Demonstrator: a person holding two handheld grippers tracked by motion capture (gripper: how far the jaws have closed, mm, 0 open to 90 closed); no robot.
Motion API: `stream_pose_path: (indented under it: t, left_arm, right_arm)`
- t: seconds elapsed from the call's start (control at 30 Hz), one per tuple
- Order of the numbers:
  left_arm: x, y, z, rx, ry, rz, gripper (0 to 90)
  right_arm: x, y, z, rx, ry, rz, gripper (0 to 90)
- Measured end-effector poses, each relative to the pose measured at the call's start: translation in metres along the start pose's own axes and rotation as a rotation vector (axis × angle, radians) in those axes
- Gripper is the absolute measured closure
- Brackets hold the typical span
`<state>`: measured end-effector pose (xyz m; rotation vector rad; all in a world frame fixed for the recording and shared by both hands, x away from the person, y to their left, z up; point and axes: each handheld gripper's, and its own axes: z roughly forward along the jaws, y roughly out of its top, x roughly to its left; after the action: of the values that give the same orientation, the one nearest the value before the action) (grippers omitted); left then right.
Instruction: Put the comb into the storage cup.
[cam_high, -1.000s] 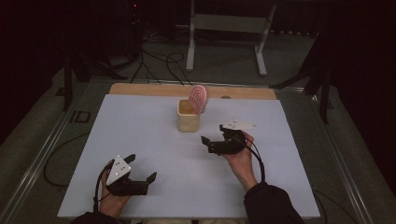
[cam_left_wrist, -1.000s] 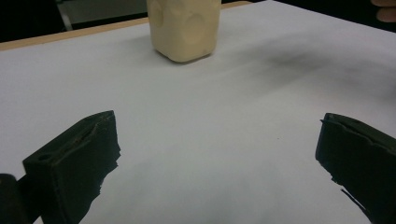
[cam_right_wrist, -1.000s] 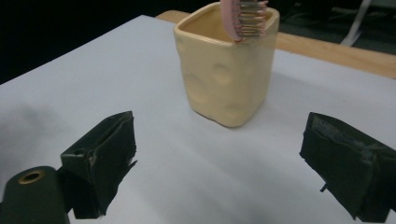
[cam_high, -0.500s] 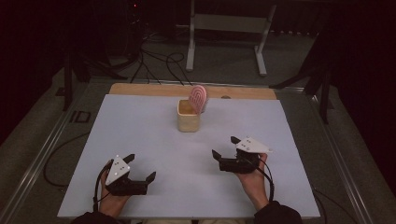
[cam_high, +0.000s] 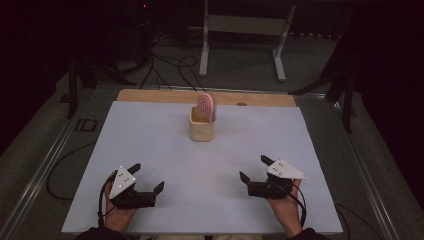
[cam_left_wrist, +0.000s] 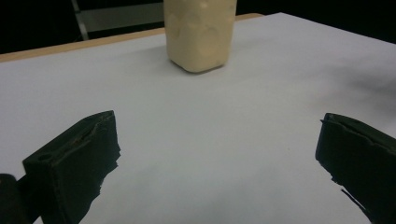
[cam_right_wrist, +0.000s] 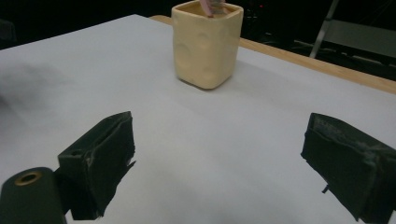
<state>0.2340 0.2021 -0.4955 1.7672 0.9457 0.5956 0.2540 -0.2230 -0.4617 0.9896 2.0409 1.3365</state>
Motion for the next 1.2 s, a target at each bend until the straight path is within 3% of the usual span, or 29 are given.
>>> stream_pose_path:
  t: [0.27,0.3,0.63,1.2]
  left_arm:
    - [0.002,0.001,-0.001,-0.004,0.006,-0.003,0.2]
    - [0.002,0.001,-0.002,-0.008,0.007,-0.003,0.2]
    - [0.008,0.003,-0.009,-0.041,0.031,-0.017,0.2]
    - [0.019,0.005,-0.021,-0.083,0.068,-0.040,0.2]
  right_arm:
    - [-0.002,-0.013,-0.008,-0.024,0.014,0.025,9.1]
    - [-0.003,-0.016,-0.010,-0.026,-0.004,0.023,9.2]
    - [-0.009,-0.027,-0.022,-0.078,-0.022,0.052,9.2]
    - [-0.023,-0.037,-0.030,-0.104,-0.065,0.071,9.2]
